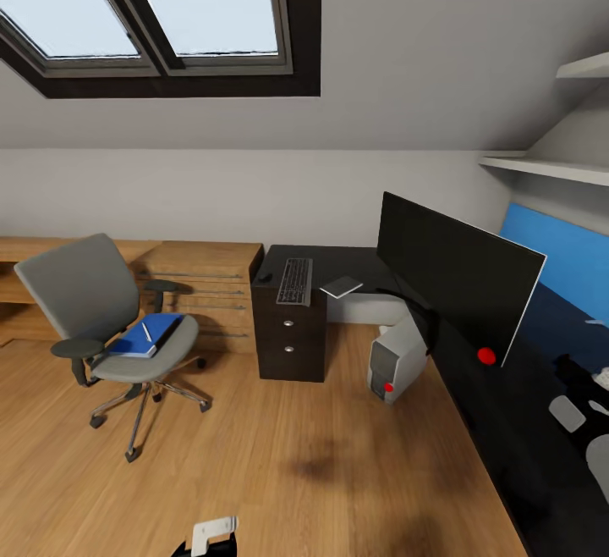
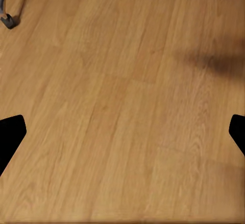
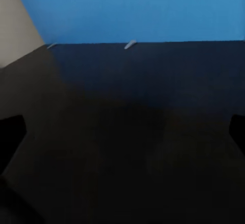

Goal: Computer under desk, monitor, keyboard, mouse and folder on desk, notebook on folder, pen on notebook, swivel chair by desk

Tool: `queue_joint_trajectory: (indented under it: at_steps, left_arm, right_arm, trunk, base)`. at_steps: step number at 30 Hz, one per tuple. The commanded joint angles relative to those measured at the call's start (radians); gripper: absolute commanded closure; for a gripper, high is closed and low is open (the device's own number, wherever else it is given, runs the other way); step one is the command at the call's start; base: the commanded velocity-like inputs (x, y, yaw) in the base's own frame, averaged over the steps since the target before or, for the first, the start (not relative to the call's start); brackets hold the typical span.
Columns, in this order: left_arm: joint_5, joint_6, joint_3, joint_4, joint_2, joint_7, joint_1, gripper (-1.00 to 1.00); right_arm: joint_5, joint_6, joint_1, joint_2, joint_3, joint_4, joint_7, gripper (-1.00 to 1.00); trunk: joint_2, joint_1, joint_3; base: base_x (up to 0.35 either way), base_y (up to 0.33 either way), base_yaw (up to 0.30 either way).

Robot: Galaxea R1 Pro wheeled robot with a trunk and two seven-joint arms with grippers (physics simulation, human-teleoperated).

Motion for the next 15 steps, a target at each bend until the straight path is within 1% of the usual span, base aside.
queue_joint_trajectory:
  at_steps: [1,2,5,11,15]
  left_arm:
    - [0.009,-0.005,-0.009,0.001,0.001,0.007,-0.001,-1.00]
    - [0.009,-0.005,-0.009,0.002,0.001,0.007,-0.001,-1.00]
    - [0.009,-0.005,-0.009,0.003,0.001,0.006,-0.001,-1.00]
    - [0.009,-0.005,-0.009,0.004,0.000,0.006,-0.001,-1.00]
    - [0.009,-0.005,-0.009,0.004,0.000,0.005,-0.001,-1.00]
  right_arm:
    - [-0.010,-0.004,-0.001,0.001,0.007,0.001,-0.002,-1.00]
    - [-0.011,-0.004,-0.001,0.007,0.006,0.001,-0.002,-1.00]
    - [-0.011,-0.004,-0.001,0.009,0.006,0.003,-0.002,-1.00]
    - [-0.013,-0.004,-0.001,0.007,0.006,0.005,-0.005,-1.00]
    - [-0.013,-0.005,-0.001,0.006,0.006,0.005,-0.005,-1.00]
  trunk:
    - [-0.001,0.000,-0.001]
    - [-0.001,0.000,-0.001]
    - [-0.001,0.000,-0.001]
    - [-0.001,0.000,-0.001]
    - [-0.001,0.000,0.001]
  base:
    - [0.000,0.000,0.000]
    - [0.000,0.076,0.000]
    - [0.000,0.128,0.000]
    - [0.000,0.078,-0.006]
    - [0.006,0.223,-0.130]
